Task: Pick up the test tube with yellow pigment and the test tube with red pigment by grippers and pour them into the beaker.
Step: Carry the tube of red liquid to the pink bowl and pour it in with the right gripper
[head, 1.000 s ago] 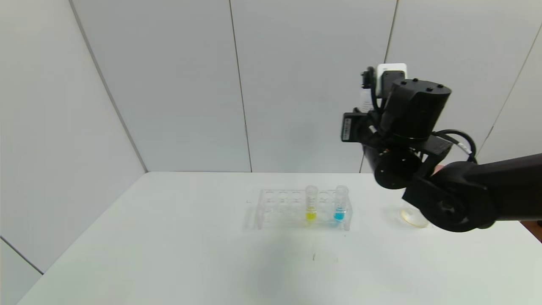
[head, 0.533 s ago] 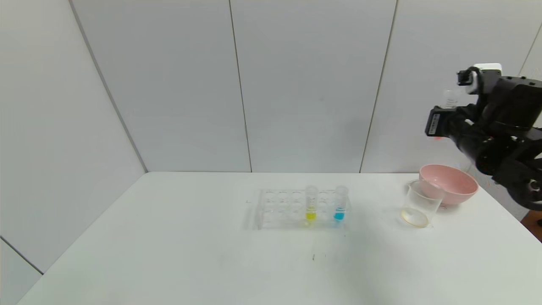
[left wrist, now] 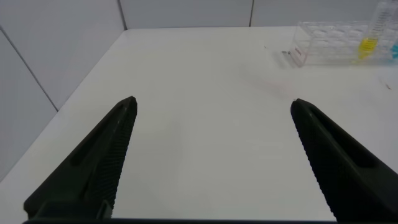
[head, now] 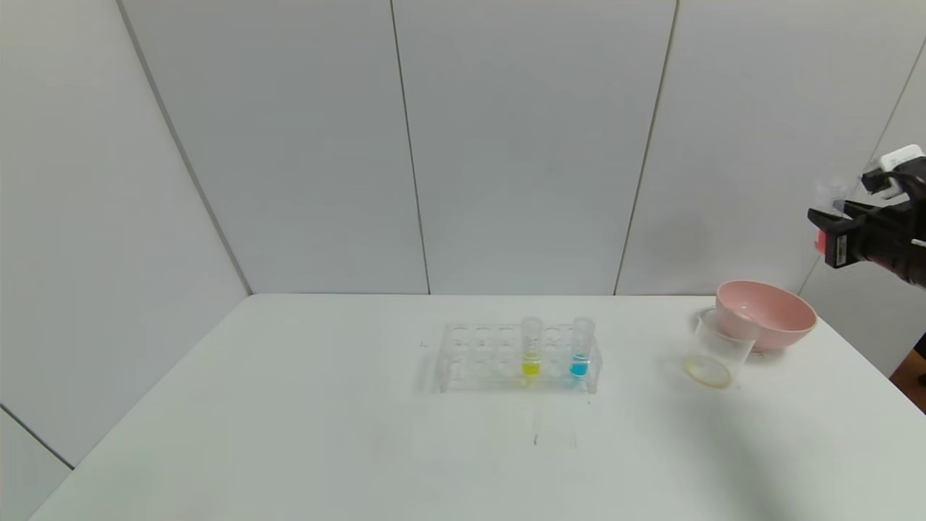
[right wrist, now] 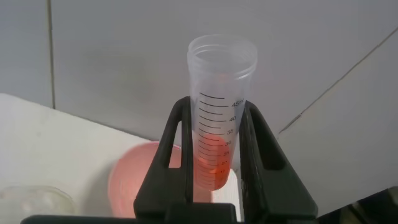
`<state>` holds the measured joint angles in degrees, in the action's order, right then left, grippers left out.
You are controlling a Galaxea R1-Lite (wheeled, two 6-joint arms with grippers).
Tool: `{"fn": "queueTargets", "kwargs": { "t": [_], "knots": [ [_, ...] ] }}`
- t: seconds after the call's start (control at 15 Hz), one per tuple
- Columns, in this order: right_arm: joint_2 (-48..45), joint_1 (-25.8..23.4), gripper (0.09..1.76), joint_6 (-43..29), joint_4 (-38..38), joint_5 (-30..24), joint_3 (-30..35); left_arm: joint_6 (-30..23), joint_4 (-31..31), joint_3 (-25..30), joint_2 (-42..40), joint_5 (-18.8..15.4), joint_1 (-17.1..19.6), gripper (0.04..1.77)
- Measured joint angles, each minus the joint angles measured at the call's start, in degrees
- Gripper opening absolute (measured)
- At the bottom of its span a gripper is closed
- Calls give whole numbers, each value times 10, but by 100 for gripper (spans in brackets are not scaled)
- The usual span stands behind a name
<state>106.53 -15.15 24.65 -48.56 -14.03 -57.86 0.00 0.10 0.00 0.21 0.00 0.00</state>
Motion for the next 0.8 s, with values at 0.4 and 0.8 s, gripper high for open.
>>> {"fn": "queueTargets", "kwargs": {
  "t": [0.4, 0.8],
  "knots": [
    [48, 7, 49, 70, -180, -25, 103, 0, 0, 0, 0, 0, 0, 176],
    [59, 10, 49, 64, -233, -28, 159, 0, 0, 0, 0, 0, 0, 176]
  ]
}}
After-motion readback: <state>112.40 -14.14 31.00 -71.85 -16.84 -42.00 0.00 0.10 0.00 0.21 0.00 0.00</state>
